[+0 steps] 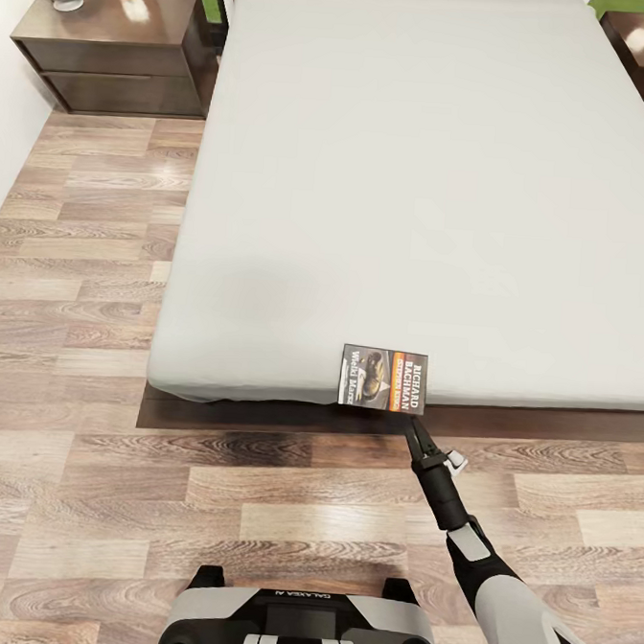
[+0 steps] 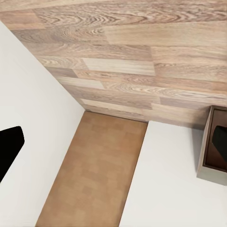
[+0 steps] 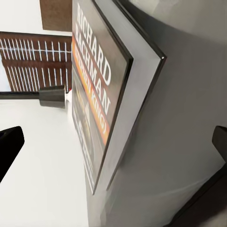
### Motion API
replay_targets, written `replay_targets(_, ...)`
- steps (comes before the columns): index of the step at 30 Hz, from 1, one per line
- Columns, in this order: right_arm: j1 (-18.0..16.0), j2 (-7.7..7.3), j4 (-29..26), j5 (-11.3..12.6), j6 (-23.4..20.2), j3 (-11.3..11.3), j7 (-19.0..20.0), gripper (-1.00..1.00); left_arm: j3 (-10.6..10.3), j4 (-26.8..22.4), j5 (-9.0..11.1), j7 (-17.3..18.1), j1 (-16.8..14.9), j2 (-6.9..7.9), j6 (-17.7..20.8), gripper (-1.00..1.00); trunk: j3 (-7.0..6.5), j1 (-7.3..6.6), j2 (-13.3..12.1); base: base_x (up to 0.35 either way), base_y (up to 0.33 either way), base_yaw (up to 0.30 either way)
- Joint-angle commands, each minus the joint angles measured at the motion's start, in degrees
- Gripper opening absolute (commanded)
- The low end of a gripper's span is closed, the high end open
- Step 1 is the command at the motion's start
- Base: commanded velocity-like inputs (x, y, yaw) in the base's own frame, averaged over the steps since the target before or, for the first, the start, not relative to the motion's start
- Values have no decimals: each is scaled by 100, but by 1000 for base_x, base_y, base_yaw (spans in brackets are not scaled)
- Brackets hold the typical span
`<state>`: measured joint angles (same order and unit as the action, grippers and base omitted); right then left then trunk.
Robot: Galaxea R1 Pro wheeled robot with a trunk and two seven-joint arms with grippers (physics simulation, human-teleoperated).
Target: In the bedroom, move the book from the bed onto either nightstand, and place the two sandals side by side next to the bed.
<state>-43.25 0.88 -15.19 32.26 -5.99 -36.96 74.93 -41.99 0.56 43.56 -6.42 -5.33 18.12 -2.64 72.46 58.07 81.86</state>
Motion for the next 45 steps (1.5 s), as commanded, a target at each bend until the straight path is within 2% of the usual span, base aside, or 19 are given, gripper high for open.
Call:
replay_targets(1,0,0,-2,44,-60,15,13,100,-48,6,41,-8,0,-1,-17,100,2,0,1,0,0,0)
replay_targets(30,0,-11,-6,-15,-62,82,3,100,-52,6,39,-8,14,-3,-24,100,2,0,1,6,0,0)
replay_targets(45,0,-17,-2,5,-69,76,-179,100,-52,6,38,-8,14,-6,-20,100,2,0,1,28,31,0)
